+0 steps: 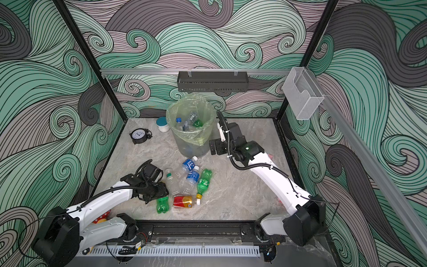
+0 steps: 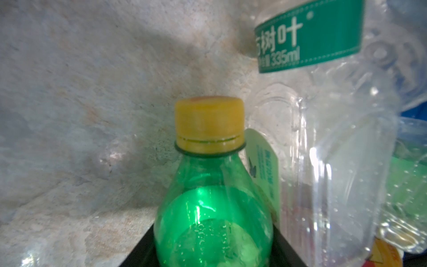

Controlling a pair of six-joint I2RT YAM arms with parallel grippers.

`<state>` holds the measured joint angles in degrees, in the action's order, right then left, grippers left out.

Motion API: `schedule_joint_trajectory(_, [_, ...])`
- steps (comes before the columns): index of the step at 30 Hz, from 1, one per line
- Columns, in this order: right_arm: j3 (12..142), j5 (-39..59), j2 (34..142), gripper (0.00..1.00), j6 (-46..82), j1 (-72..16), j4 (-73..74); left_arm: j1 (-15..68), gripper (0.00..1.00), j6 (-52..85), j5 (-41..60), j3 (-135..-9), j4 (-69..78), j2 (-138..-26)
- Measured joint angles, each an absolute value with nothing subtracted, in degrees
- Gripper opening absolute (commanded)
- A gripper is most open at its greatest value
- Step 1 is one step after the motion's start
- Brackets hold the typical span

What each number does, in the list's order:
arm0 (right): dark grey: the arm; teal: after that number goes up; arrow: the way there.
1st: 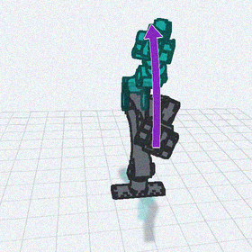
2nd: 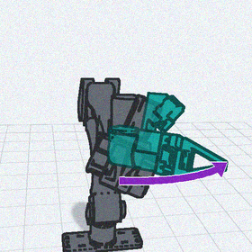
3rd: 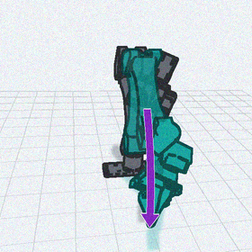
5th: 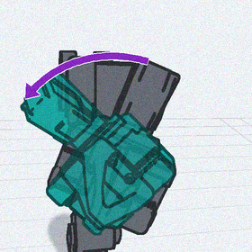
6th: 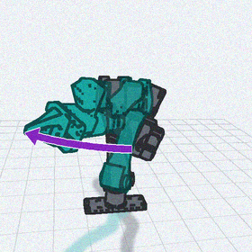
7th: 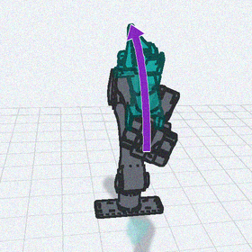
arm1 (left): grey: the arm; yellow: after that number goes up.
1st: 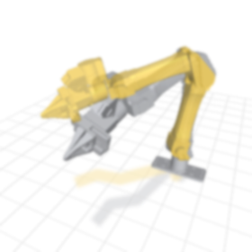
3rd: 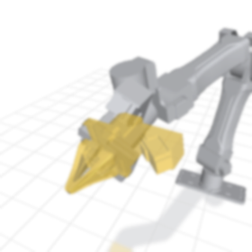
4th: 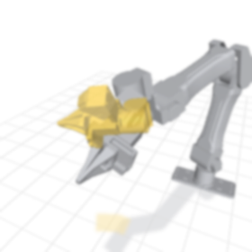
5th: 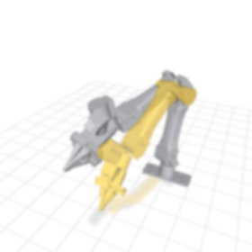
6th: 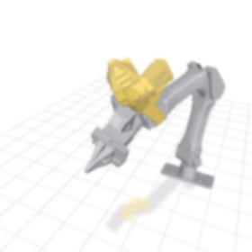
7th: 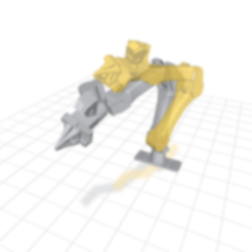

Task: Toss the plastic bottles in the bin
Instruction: 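Lower the left gripper and grasp the yellow-capped green soda bottle, then lift the green soda bottle with the left gripper and drop it into the bin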

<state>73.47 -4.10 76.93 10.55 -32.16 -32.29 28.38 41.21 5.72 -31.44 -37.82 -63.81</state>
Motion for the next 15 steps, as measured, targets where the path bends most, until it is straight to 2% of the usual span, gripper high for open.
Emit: schedule_joint_trajectory(15, [67.9, -4.2, 74.6, 1.0, 10.5, -31.1, -32.8, 28.7, 0.42, 38.5, -9.5, -39.7, -45.5, -51.3])
